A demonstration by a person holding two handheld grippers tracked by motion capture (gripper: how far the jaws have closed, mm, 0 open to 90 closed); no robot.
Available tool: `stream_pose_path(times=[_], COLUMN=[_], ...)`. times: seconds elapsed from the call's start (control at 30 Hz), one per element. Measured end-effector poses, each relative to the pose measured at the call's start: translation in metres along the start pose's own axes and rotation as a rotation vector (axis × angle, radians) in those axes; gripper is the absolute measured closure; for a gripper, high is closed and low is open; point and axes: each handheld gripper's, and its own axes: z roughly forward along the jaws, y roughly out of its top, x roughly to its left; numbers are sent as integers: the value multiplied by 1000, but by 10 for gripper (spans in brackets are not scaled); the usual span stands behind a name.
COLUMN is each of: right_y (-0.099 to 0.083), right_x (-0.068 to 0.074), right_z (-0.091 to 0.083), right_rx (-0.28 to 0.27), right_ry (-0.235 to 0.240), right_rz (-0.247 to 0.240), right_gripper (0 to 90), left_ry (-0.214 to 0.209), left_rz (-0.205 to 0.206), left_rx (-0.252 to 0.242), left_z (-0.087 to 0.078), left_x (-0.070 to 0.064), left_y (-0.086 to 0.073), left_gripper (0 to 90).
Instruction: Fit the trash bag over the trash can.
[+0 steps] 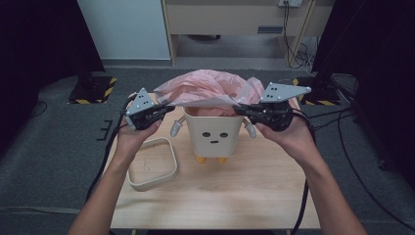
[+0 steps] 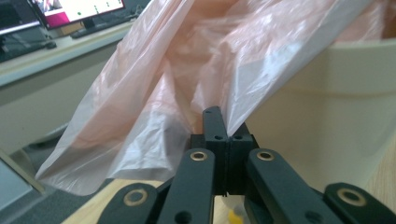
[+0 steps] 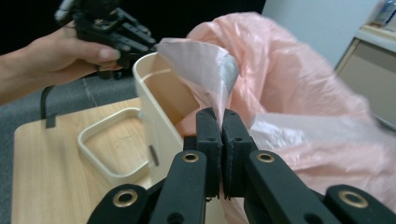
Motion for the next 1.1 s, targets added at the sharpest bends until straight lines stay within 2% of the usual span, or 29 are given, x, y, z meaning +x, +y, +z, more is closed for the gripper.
stream_pose_path(times=[0.07, 0.13, 0.2, 0.27, 0.3, 0.33, 0.4, 0.53, 0.67, 0.7, 0.83, 0.93, 0.97, 1.03, 1.1], right_y=[-4, -6, -8, -9, -10, -10, -11, -13, -13, -14, -14, -13, -13, -15, -19], right_x=[2, -1, -5, -9, -12, -12, -15, -26, -45, -53, -74, -86, -89, -92, -90], right_z=[4, 4, 2, -1, -5, -5, -9, -21, -32, -33, -25, -12, -6, 3, 11], right_rx=[9, -9, -46, -73, -91, -91, -103, -143, -167, -172, -160, -154, -142, -104, -55], right_ry=[-3, -9, -8, -8, -20, -20, -21, -32, -74, -84, -80, -53, -27, 9, 40], right_rz=[-10, 7, 28, 52, 49, 49, 56, 81, 128, 155, 215, 268, 291, 313, 309], right_gripper=[854, 776, 674, 509, 424, 424, 357, 326, 326, 324, 301, 275, 264, 252, 300], left_ry=[1, -1, -6, -9, -10, -11, -12, -12, -16, -16, -18, -20, -20, -21, -21], left_rz=[-6, -4, 5, 9, 12, 13, 13, 16, 18, 22, 28, 35, 36, 38, 40], left_rx=[-6, -13, -15, -13, -10, -11, -13, -13, -18, -16, -13, -11, -10, -9, -6], left_z=[0, -1, -3, -3, -4, -4, -4, -4, -4, -4, -5, -5, -5, -5, -6], left_x=[1, 1, -1, -2, -2, -2, -2, -1, -2, -2, -3, -3, -4, -3, -3], left_y=[-2, -1, -1, -1, -1, -1, -1, 1, 3, 3, 5, 6, 7, 7, 7], left_gripper=[898, 898, 898, 898, 898, 898, 898, 898, 897, 898, 897, 897, 897, 897, 897])
